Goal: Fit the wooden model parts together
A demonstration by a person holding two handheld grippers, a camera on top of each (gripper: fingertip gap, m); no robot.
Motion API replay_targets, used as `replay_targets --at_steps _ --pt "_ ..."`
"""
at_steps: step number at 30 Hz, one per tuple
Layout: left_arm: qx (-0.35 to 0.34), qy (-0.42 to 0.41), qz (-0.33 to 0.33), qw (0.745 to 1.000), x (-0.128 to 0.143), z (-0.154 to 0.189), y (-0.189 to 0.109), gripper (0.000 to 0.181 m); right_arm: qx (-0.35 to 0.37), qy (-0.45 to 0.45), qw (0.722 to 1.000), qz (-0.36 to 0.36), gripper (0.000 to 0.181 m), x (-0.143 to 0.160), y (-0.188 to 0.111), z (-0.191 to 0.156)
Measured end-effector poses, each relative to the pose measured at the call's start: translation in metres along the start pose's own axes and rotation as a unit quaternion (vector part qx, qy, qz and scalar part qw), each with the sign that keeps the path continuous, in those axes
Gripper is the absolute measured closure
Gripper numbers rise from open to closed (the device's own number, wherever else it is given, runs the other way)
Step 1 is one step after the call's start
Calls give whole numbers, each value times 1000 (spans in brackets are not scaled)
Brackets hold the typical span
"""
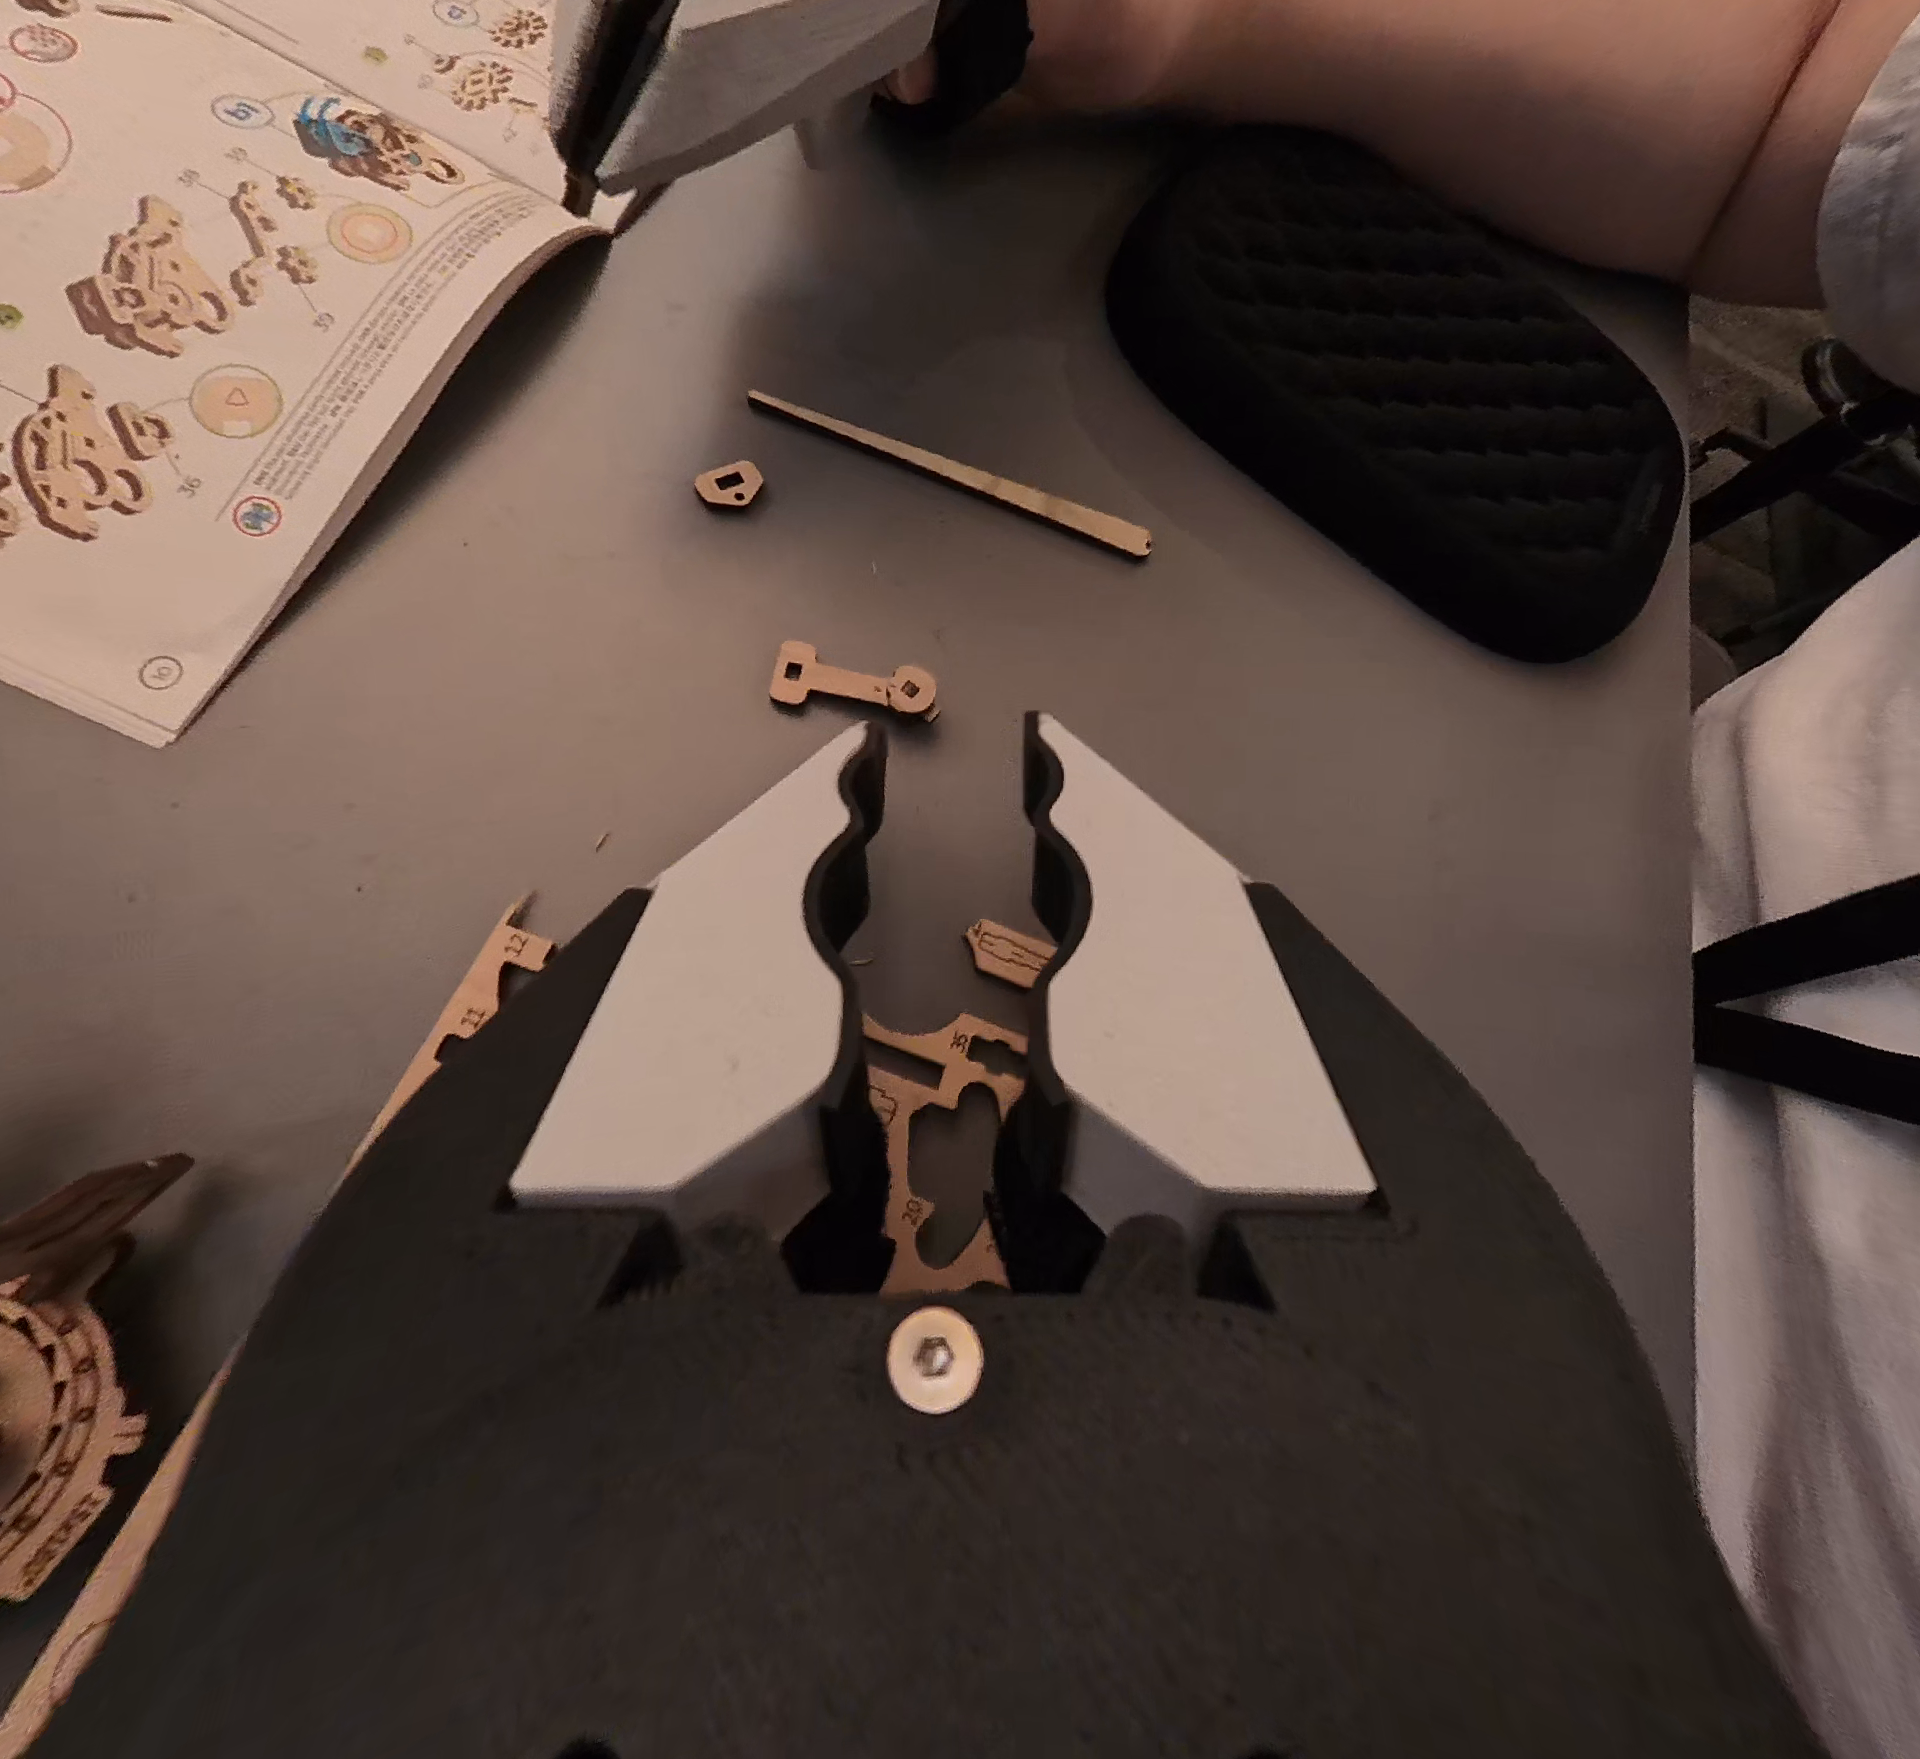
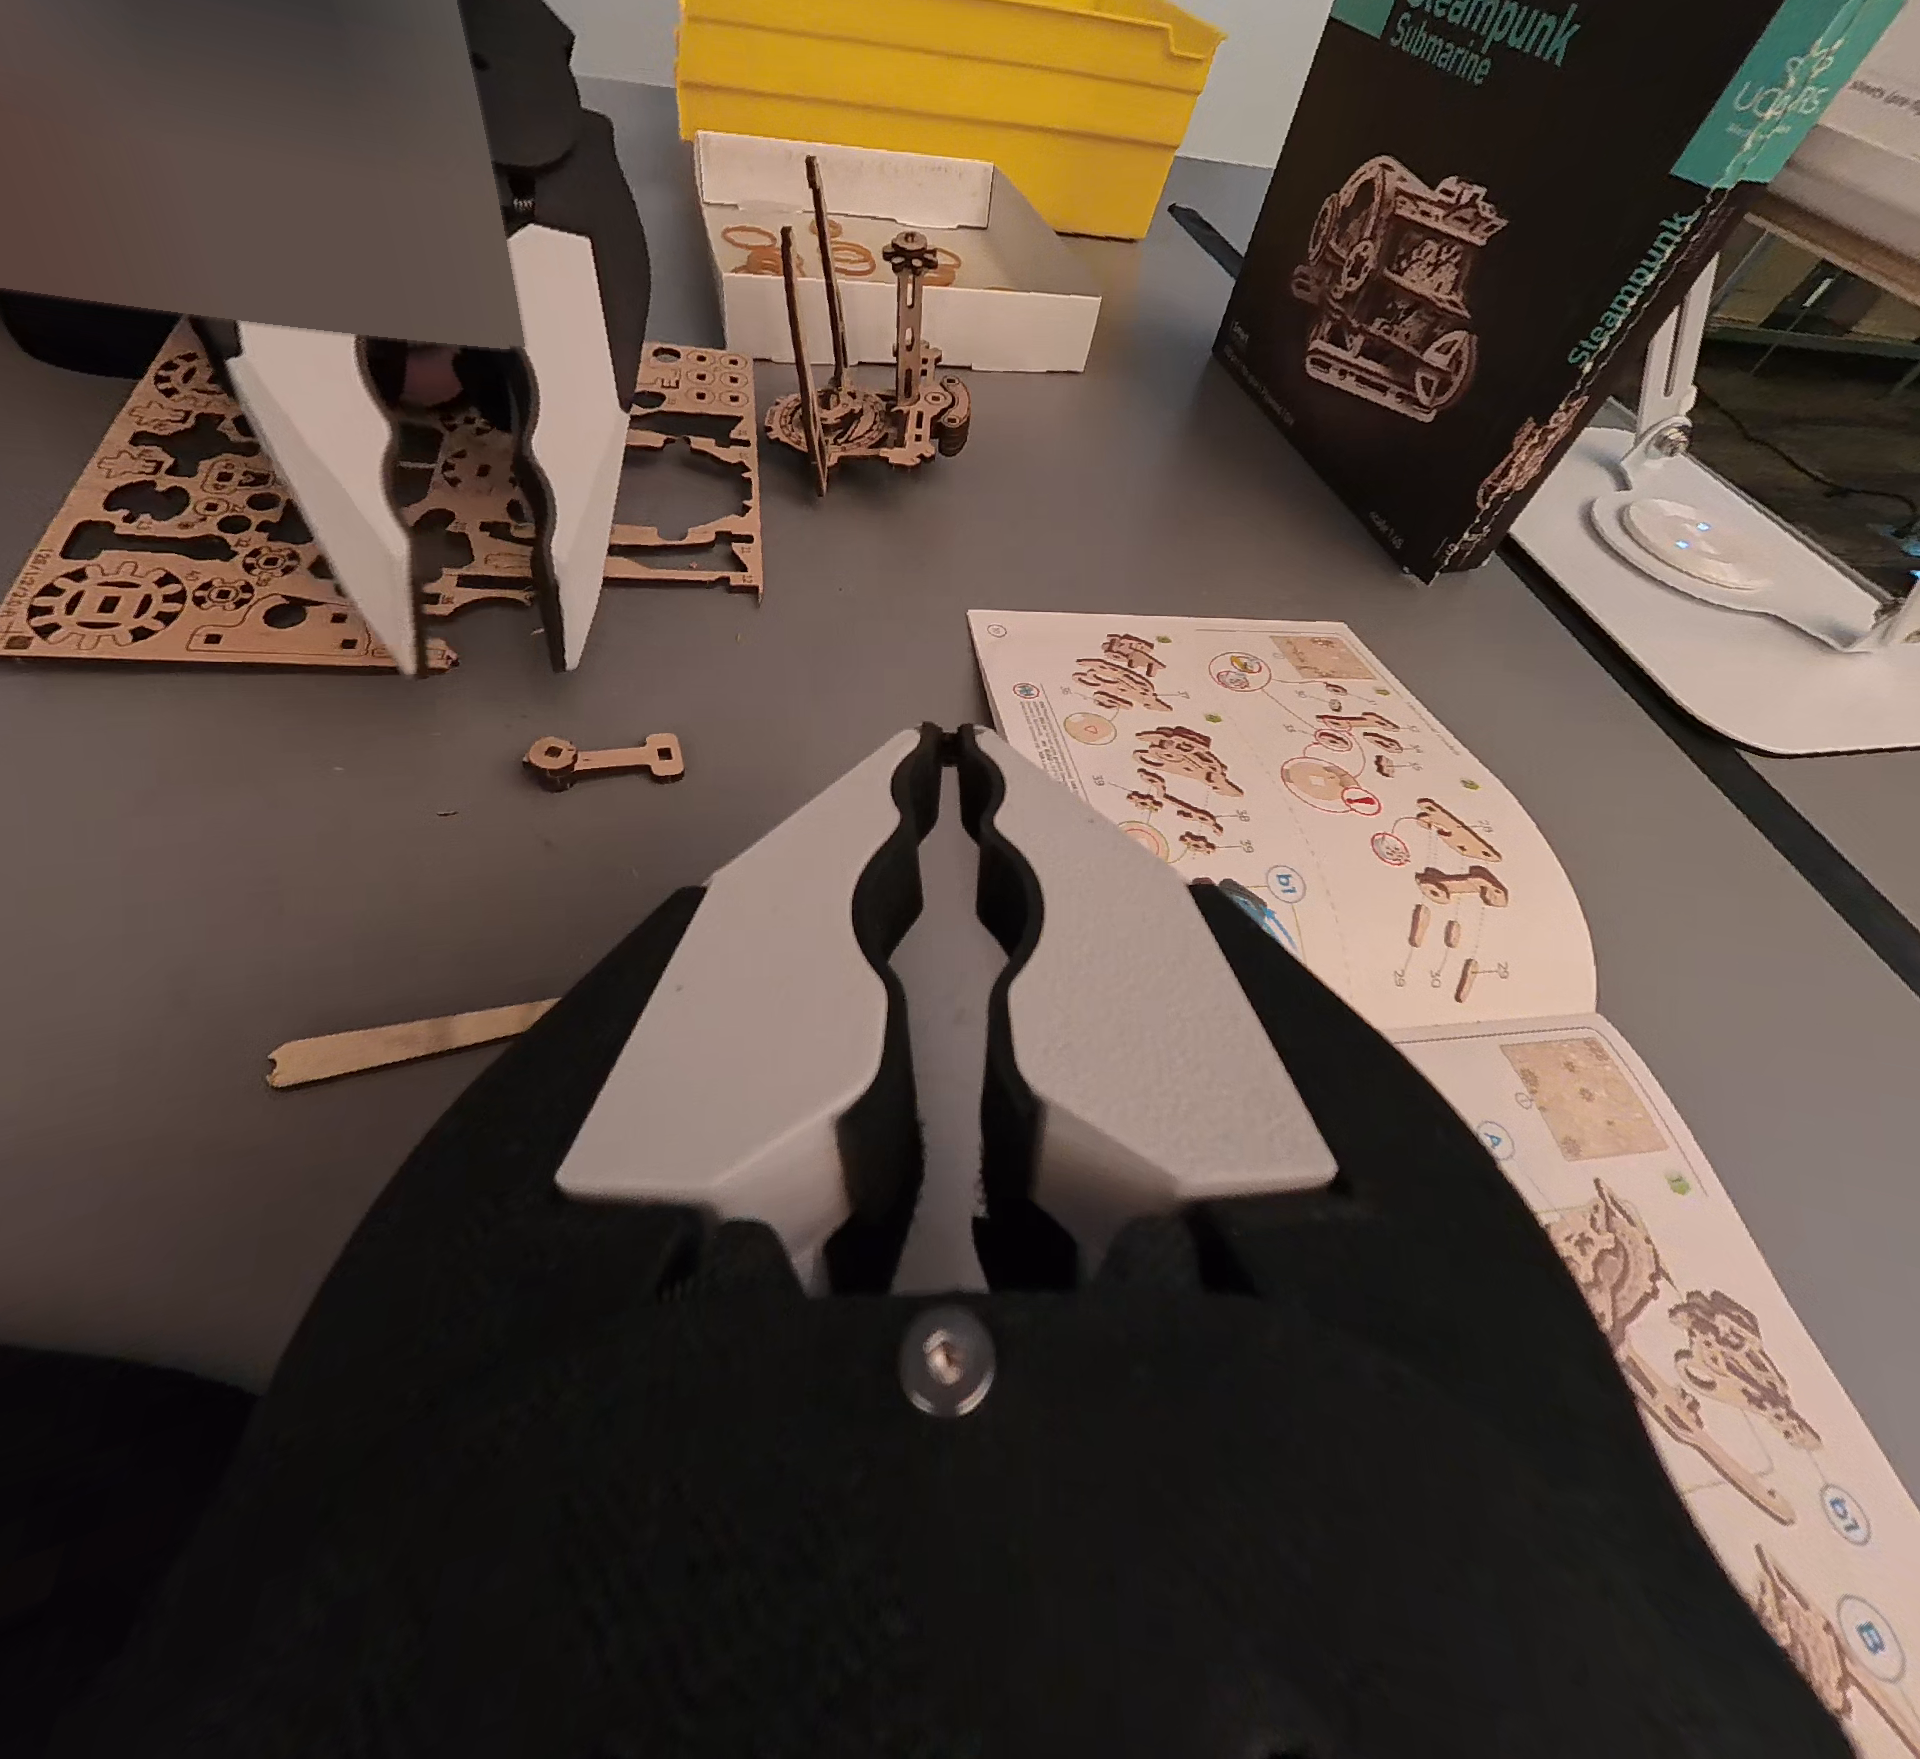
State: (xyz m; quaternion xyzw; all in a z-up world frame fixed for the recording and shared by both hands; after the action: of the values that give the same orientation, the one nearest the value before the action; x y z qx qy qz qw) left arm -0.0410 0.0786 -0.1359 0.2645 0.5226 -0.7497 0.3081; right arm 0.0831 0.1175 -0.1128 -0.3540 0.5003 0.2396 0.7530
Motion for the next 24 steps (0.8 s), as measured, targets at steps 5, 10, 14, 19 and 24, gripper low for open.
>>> replay_targets --at_steps 5,10,14,19,24 --pt "-7 9 -1 1000 0 2 3 154 0 -3 1000 -1 180 0 0 -1" --pt "-11 12 -6 1000 2 1 4 155 -1 -5 1000 -4 180 1 0 -1" --pt "-15 16 -7 1000 2 1 2 156 -1 -4 1000 -3 180 1 0 -1" --pt "-21 20 -12 999 3 -1 1 157 -3 -4 1000 -4 180 1 1 -1" --pt "-22 20 -9 1000 2 -1 0 157 -6 0 1000 0 180 0 0 -2"
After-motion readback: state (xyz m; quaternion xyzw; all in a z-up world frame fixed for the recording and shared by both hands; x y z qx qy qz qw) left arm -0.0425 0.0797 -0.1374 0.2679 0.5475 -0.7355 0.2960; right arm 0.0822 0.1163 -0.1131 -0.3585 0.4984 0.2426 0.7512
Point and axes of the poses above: each gripper's, where its closed fingertips meet, y out along the fingers, x out of its underside, z = x × y across the jaws, the point moved 3 cm from there along -y, back along the fingers, and after that the axes turned 6 degrees about -y, right-handed, at the moved point
